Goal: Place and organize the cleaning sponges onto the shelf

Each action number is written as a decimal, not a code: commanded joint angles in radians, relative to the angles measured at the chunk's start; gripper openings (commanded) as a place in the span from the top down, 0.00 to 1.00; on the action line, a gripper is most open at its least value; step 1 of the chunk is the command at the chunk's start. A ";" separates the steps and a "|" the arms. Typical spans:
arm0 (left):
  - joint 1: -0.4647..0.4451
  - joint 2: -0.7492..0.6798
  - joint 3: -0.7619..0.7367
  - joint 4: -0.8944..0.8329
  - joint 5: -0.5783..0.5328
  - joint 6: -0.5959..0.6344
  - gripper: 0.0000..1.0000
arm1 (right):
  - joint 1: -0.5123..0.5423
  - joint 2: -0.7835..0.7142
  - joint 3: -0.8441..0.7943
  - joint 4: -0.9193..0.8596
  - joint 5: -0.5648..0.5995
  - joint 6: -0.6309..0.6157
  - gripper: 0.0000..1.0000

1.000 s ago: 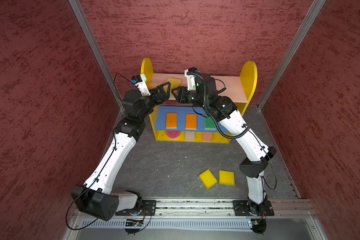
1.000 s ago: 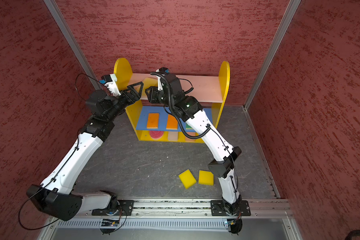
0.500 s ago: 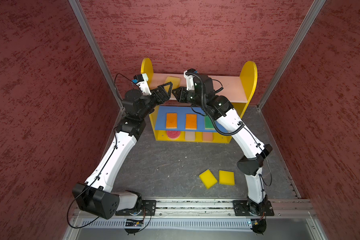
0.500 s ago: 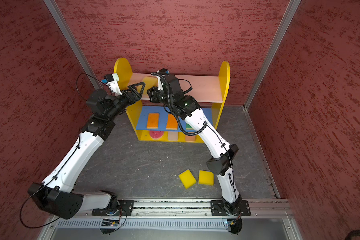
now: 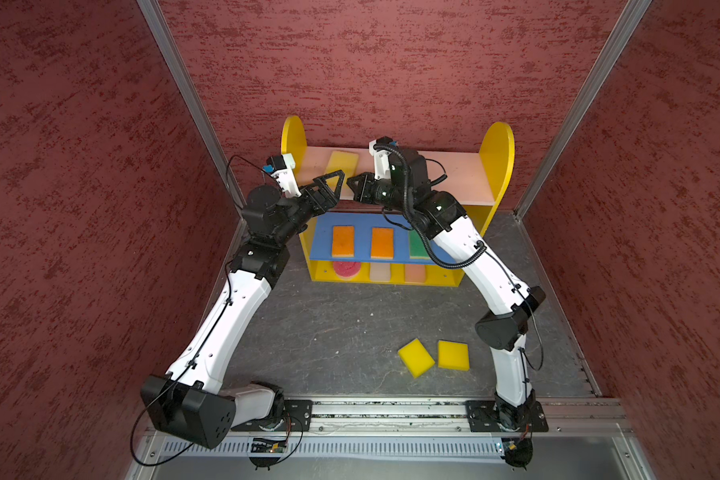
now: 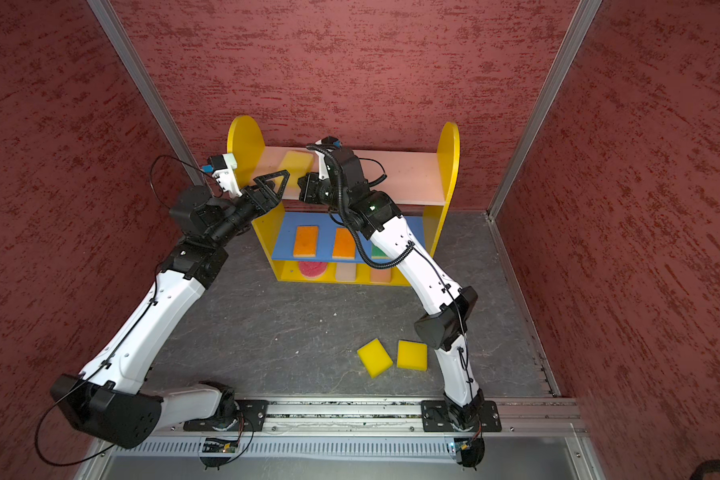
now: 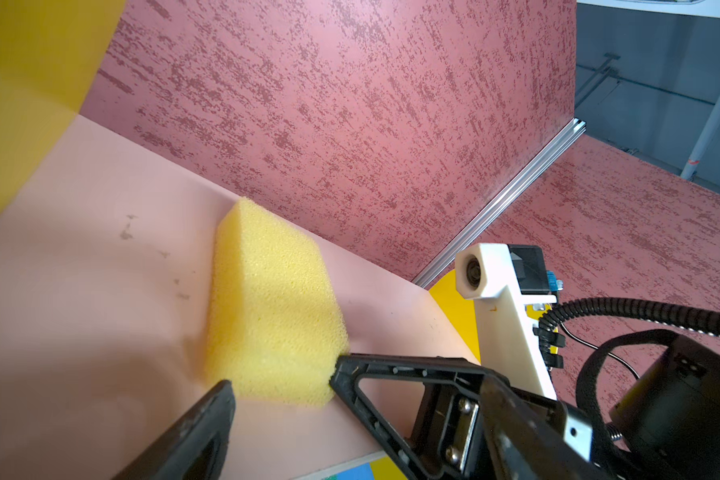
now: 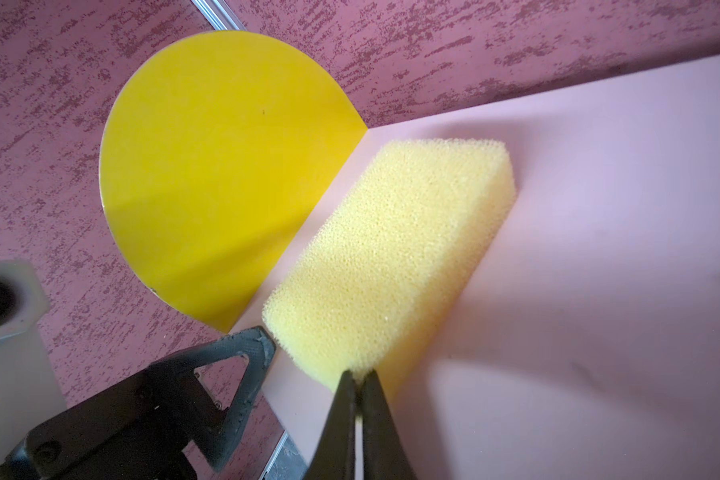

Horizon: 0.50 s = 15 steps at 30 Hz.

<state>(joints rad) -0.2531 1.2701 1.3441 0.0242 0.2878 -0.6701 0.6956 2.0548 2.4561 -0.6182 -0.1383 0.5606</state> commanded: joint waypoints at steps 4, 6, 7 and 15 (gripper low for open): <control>0.023 -0.038 -0.023 0.006 0.007 -0.019 0.09 | -0.004 -0.069 -0.070 0.028 -0.036 0.015 0.95; 0.027 -0.051 -0.032 0.012 0.006 -0.025 0.09 | -0.004 -0.086 -0.084 0.028 -0.028 0.008 0.96; 0.030 -0.057 -0.037 0.014 0.003 -0.028 0.09 | -0.004 -0.092 -0.088 0.028 -0.025 0.005 0.96; 0.048 -0.099 -0.044 0.009 -0.010 -0.028 0.08 | -0.004 -0.117 -0.089 0.006 -0.032 -0.018 0.98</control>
<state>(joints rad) -0.2150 1.1942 1.3048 0.0231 0.2852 -0.6994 0.6949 1.9877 2.3699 -0.5987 -0.1577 0.5571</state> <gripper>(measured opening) 0.916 0.046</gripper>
